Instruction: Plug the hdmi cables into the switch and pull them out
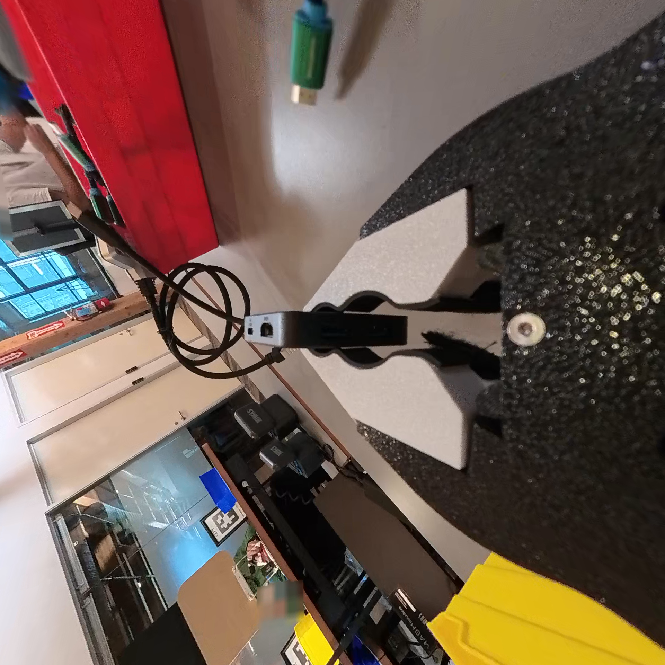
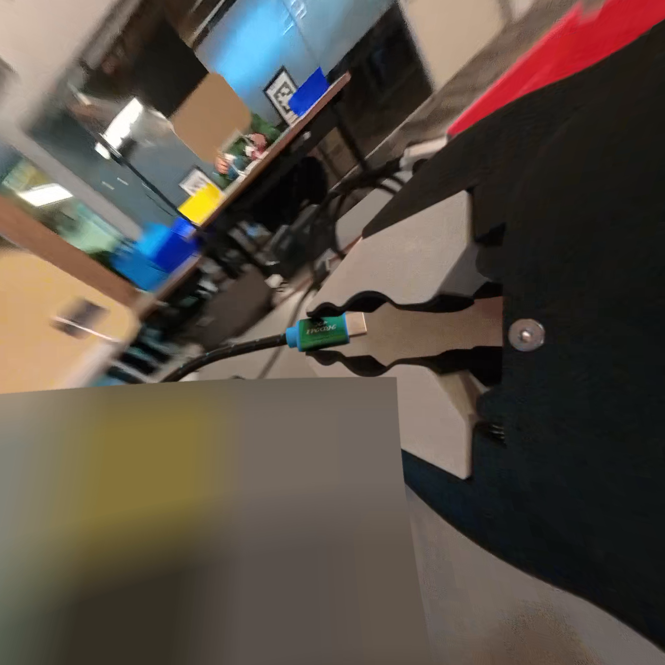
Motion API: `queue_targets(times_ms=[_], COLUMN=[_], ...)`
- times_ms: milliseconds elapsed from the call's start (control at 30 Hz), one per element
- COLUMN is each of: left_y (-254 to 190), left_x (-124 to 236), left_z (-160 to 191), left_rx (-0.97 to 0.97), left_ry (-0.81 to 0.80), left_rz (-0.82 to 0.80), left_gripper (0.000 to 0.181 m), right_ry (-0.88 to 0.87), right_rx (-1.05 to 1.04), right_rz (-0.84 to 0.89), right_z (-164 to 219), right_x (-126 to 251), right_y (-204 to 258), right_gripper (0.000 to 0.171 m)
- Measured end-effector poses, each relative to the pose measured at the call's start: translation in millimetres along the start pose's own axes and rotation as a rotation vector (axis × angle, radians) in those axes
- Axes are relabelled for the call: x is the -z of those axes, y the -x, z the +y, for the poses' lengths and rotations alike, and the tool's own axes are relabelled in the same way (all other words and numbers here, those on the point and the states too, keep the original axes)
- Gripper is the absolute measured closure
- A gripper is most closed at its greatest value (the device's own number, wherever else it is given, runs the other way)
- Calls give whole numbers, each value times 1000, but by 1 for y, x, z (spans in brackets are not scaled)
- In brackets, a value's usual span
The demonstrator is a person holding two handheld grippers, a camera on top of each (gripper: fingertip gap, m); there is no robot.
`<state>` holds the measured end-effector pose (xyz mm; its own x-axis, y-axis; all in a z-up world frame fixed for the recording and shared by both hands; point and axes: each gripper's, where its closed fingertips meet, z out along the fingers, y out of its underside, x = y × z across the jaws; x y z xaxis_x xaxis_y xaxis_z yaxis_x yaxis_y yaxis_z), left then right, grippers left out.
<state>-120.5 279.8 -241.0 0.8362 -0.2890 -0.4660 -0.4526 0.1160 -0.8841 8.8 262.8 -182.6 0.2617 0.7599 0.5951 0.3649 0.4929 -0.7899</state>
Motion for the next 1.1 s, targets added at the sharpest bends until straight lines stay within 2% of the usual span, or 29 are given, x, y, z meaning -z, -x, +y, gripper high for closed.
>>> queue_targets(times_ms=[133, 267, 400, 533, 633, 833, 1000, 1100], left_y=[-1, -3, -5, -8, -10, -13, -18, -24], left_x=[0, 0, 0, 0, 0, 0, 0, 0], left_z=[0, -1, -1, -1, -2, -3, -2, -5], left_rx=[-1, -11, -16, -31, -46, -59, -50, -28], left_ry=[0, -3, -4, -2, -3, -4, -1, -15], left_rz=[5, 13, 21, 30, 35, 50, 80, 126], left_gripper=[171, 171, 171, 171, 171, 171, 171, 171], right_ry=[-431, -731, -913, -996, -1030, -953, -707, -602], right_rx=[-485, -985, -1358, -1589, -1655, -1590, -1384, -1238], right_rz=[-47, -138, -221, -238, -280, -248, -180, -203], right_z=[-36, -45, -50, -49, -52, -47, -39, -41], right_x=[15, 24, 25, 21, 20, 12, -11, -24], right_y=[-4, -18, -26, -30, -29, -28, -7, 8], right_gripper=[155, 156, 156, 157, 157, 159, 161, 162])
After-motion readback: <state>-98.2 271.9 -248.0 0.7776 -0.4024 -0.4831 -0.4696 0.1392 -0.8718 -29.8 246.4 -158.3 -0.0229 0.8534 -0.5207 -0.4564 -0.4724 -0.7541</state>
